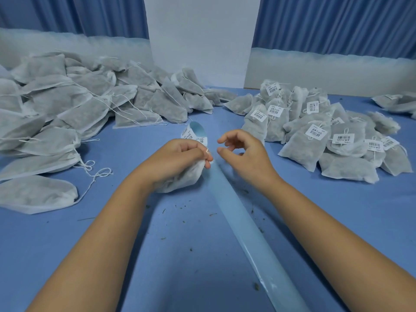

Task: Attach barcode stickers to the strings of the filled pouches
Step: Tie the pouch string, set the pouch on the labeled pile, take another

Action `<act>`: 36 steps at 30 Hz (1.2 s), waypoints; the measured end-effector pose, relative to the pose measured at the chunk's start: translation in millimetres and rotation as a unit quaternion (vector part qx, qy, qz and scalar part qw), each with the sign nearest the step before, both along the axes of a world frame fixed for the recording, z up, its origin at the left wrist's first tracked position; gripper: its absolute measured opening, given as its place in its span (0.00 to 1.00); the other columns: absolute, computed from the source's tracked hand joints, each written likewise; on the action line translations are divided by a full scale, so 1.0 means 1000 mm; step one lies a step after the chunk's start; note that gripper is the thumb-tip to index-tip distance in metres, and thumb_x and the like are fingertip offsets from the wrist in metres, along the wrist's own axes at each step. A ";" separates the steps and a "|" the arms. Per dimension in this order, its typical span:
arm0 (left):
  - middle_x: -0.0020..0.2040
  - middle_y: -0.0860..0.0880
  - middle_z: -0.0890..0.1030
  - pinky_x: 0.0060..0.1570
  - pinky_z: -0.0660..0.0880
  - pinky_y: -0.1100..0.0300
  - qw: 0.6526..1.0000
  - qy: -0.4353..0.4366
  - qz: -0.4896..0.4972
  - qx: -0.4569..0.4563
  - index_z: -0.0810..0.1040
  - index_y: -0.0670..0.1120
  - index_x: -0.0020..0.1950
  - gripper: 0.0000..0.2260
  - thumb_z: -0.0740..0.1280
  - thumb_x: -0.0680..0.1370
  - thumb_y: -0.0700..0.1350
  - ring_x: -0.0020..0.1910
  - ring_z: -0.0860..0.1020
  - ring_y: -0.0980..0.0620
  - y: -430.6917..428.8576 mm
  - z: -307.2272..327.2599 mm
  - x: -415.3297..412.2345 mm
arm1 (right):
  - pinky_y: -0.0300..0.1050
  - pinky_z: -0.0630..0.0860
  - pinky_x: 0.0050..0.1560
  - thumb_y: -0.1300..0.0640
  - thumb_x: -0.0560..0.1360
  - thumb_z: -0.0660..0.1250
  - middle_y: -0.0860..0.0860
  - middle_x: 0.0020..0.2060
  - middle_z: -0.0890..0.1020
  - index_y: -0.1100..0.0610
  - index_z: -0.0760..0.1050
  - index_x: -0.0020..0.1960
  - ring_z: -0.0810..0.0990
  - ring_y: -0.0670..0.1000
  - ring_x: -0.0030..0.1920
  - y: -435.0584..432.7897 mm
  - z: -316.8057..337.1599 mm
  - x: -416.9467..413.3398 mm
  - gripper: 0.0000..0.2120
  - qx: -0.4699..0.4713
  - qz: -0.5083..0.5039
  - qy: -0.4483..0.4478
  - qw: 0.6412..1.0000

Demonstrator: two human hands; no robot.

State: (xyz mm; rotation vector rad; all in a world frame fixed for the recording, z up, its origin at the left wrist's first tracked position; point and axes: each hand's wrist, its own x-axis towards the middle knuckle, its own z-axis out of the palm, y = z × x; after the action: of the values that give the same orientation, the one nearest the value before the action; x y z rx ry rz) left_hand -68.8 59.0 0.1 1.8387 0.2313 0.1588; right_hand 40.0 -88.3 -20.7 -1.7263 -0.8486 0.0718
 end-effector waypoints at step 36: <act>0.41 0.58 0.81 0.37 0.72 0.74 0.997 -0.054 0.061 -0.003 0.83 0.41 0.36 0.08 0.69 0.75 0.37 0.38 0.78 0.62 0.006 -0.015 0.012 | 0.47 0.75 0.44 0.67 0.71 0.71 0.47 0.38 0.80 0.55 0.69 0.41 0.77 0.46 0.41 -0.002 -0.006 0.001 0.12 0.018 0.120 0.028 0.992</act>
State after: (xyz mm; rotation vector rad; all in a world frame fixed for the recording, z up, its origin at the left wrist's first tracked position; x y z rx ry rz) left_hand -56.6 65.0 -14.5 1.8039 0.2691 0.3407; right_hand 41.0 -90.6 -27.0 -1.5752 -1.0059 0.2628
